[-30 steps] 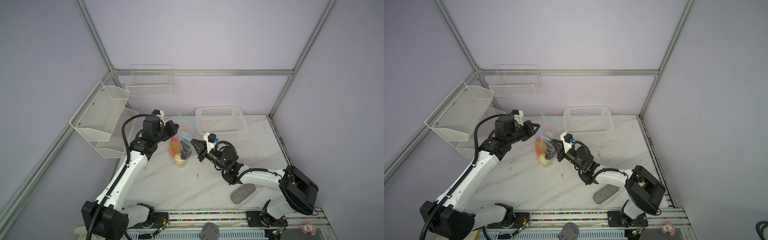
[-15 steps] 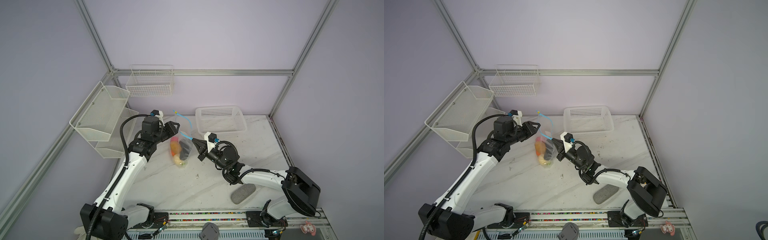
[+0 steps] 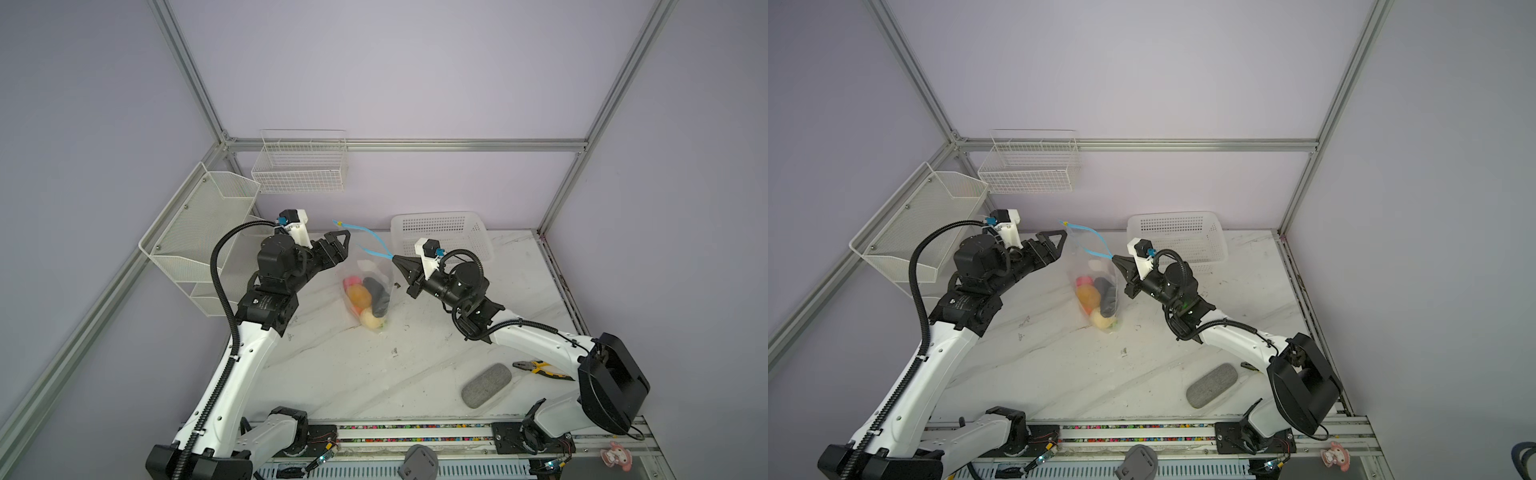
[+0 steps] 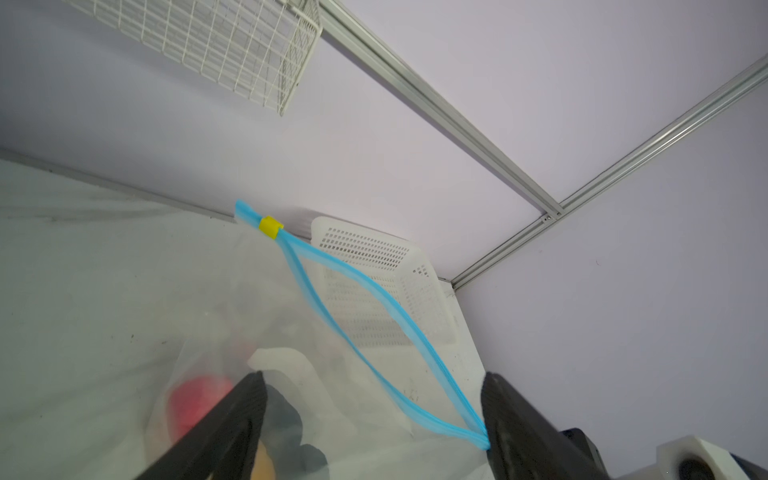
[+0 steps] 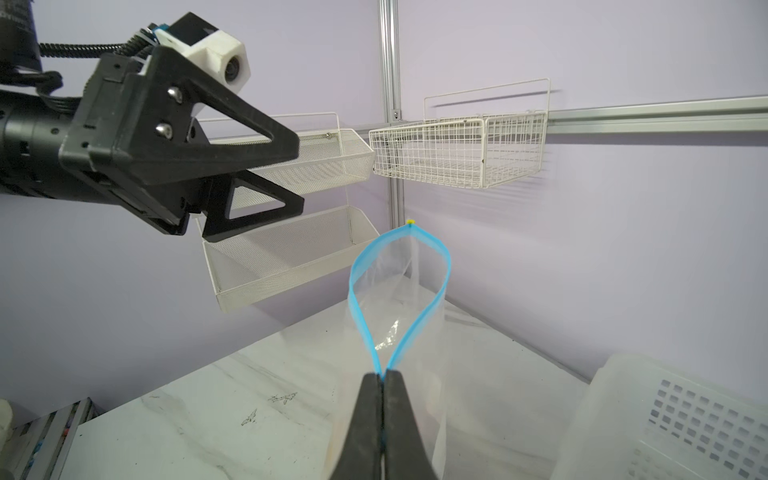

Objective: Place the food in the zip-top bag and seal the zipper
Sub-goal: 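Pull the zipper edges apart with both grippers, stretching the bag mouth flat, then hold the bag zipper taut between both grippers and raise it higher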

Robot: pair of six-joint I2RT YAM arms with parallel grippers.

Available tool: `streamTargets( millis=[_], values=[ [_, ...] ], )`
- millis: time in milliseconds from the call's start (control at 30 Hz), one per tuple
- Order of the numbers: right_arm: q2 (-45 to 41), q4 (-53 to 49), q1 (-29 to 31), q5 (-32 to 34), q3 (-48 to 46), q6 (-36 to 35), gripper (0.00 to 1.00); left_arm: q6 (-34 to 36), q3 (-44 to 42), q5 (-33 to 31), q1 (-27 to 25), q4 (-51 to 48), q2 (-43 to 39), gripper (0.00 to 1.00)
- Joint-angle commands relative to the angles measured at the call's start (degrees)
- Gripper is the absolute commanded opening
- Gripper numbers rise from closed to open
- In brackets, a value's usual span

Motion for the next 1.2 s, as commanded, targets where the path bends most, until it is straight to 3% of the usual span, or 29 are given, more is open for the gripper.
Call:
streamTargets(
  millis=[0,167,300,367,467,633,867,1000,1167],
  values=[
    [-1.1,-3.5,-2.5,-10.0,2.1,-4.3,0.00,4.1,-3.3,3.5,1.3,8.8,-0.3,0.82],
    [-1.8,-7.8,-6.9,-17.8,3.7,-8.8,0.00,6.7,-8.8,9.4,2.3,17.9,-2.0,0.80],
    [-2.1,-9.9,-11.2,-24.0,3.8,-12.5,0.00,10.7,-12.9,8.9,3.1,21.6,-3.3,0.78],
    [-2.3,-15.1,-13.9,-29.8,4.9,-18.1,0.00,11.3,-13.6,11.7,5.8,25.1,-1.7,0.76],
    [-2.0,-16.5,-16.9,-33.6,6.0,-22.4,0.00,8.1,-15.2,20.2,9.8,35.6,1.0,0.75],
    [1.7,-17.5,-19.3,-41.7,9.2,-23.1,0.00,6.1,-19.6,27.9,14.1,50.8,5.0,0.75],
    [3.0,-23.2,-21.9,-47.7,11.8,-29.0,0.00,3.6,-23.4,47.5,19.0,71.6,13.3,0.72],
    [3.8,-23.3,-22.8,-50.4,12.2,-30.0,0.00,5.6,-23.8,50.9,20.4,73.5,15.4,0.71],
    [5.9,-24.3,-23.0,-53.4,13.5,-30.9,0.00,12.7,-21.2,50.7,20.7,68.1,18.1,0.72]
  ],
)
